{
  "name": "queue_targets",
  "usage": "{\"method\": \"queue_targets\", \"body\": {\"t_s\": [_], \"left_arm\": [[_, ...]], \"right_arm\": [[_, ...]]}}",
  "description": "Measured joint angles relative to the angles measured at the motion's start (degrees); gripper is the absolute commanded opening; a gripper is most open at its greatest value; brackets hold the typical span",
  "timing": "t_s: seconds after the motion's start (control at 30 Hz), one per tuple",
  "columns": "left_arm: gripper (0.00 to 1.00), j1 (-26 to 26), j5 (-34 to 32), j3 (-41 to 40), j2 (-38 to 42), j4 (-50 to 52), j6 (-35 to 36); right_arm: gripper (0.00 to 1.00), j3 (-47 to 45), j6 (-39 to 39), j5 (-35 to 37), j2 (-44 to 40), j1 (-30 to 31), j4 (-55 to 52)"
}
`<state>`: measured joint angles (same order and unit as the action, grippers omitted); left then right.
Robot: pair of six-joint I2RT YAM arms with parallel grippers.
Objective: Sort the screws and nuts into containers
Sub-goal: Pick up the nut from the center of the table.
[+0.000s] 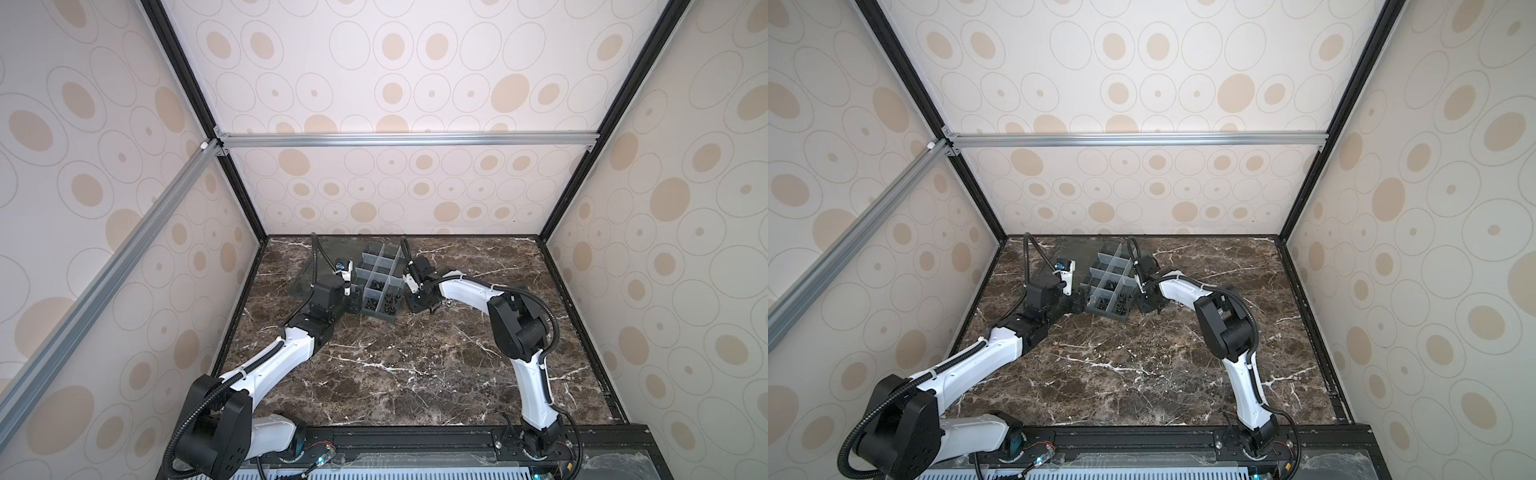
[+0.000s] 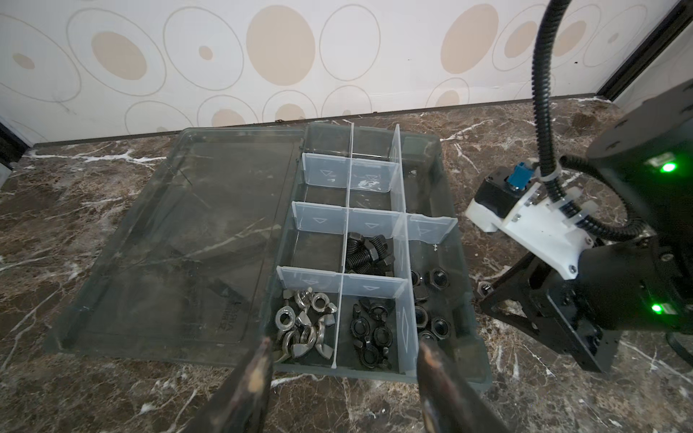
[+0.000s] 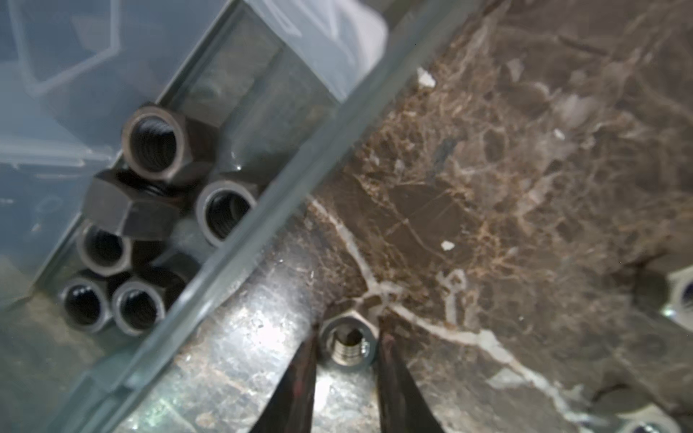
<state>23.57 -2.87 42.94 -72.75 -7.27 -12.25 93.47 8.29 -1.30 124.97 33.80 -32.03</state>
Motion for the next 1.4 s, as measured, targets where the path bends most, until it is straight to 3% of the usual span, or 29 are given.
{"method": "queue_targets", "body": {"t_s": [0.07,0.2,0.67,1.1,1.4], "left_arm": [[0.61,0.0,0.0,0.0,0.0,-0.2,0.0],[0.61,0.0,0.0,0.0,0.0,-0.7,0.0],[0.61,0.0,0.0,0.0,0.0,-1.1,0.1],[0.62,-0.5,-1.4,-0.2,0.1,-4.2,-0.7],[0.61,-5.3,-4.0,-3.6,2.6,-5.6,-5.0]], "right_arm": [[0.39,0.5,-0.1,0.1,0.3,0.0,-0.2],[0.43,1.7,-0.2,0.7,1.0,0.0,-0.7],[0.13,4.7,-0.6,2.0,2.8,0.0,-2.2],[0.09,5.6,1.7,4.9,-1.9,0.3,-7.5],[0.09,18.2,1.2,1.0,-5.7,2.1,-10.4]]}}
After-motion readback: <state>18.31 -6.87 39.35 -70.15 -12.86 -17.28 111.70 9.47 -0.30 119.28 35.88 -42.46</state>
